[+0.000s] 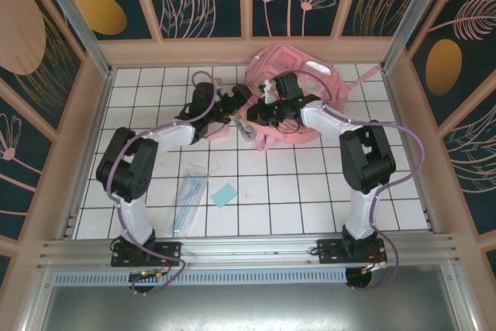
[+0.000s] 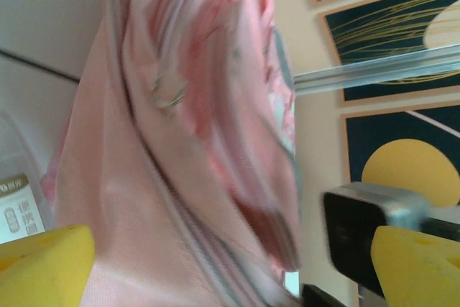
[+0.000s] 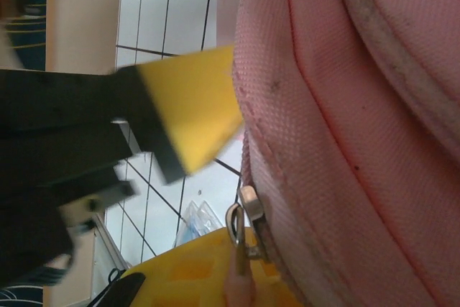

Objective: Pack the student bag

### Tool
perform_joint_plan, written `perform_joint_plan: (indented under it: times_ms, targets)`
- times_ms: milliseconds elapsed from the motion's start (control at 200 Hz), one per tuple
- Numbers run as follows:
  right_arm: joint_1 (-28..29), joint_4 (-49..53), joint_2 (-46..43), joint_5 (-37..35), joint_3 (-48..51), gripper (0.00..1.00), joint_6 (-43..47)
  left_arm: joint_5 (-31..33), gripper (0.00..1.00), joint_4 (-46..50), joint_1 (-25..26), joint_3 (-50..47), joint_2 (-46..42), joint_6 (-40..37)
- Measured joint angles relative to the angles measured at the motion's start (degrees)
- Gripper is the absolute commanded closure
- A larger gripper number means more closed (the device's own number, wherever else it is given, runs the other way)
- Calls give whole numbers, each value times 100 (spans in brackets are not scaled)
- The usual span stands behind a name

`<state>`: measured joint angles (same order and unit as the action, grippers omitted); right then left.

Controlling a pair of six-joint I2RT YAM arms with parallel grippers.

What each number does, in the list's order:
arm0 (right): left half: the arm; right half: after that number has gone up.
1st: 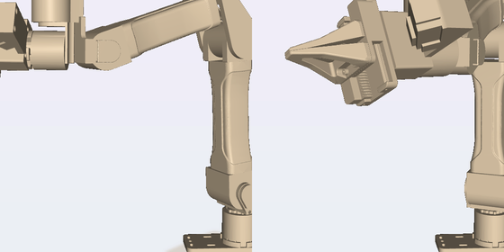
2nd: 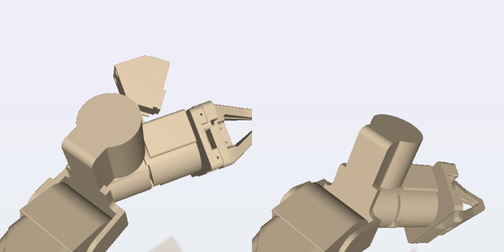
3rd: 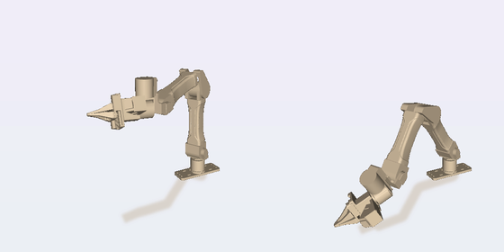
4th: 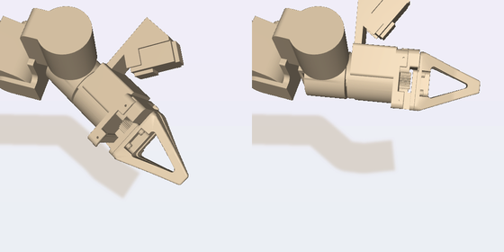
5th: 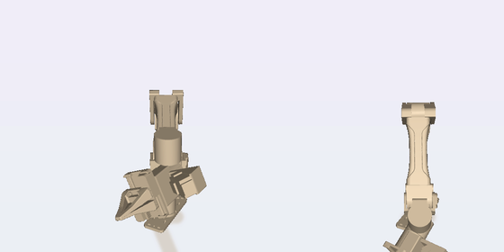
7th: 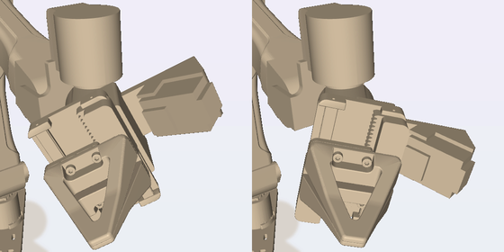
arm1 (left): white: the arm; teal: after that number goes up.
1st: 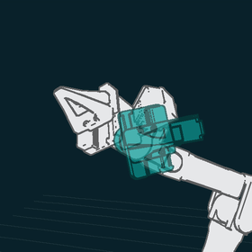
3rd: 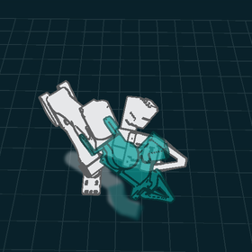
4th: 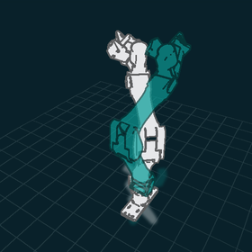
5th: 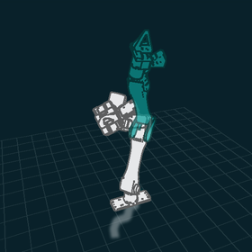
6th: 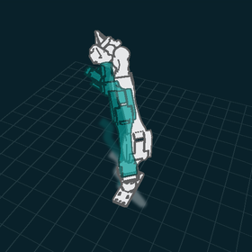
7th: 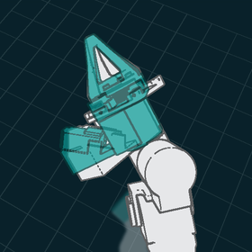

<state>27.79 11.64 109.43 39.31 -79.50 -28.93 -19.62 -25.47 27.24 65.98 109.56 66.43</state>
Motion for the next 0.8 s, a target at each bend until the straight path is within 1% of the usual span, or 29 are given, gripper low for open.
perform_joint_plan:
  times_ms: [35,60,80,140,170,235,385,520,660,801]
  targets:
    - [15,-31,-33,-9,79,100,-15,-2,12,-90,48,46,192,107]
    - [35,-35,-61,-26,151,100,-22,-2,17,-160,79,83,339,205]
    - [44,-37,-85,-26,214,100,-26,-7,24,-190,98,111,422,225]
    - [72,-83,-177,-46,437,100,-66,9,53,-313,149,160,651,420]
    - [81,-103,-236,-46,540,100,-92,26,70,-354,162,160,726,507]
    - [96,-127,-402,-101,780,100,-151,11,100,-516,173,184,868,640]
    - [114,48,-909,-463,1390,100,-76,-81,100,-437,249,439,925,671]
    - [2,734,-1392,-1051,1681,100,341,-111,100,-203,269,560,922,492]
    - [-446,1838,-1635,-1655,1827,100,846,-136,100,212,138,684,922,85]
    - [-992,2592,-1637,-2253,1655,100,1327,-295,100,616,-2,918,922,-328]
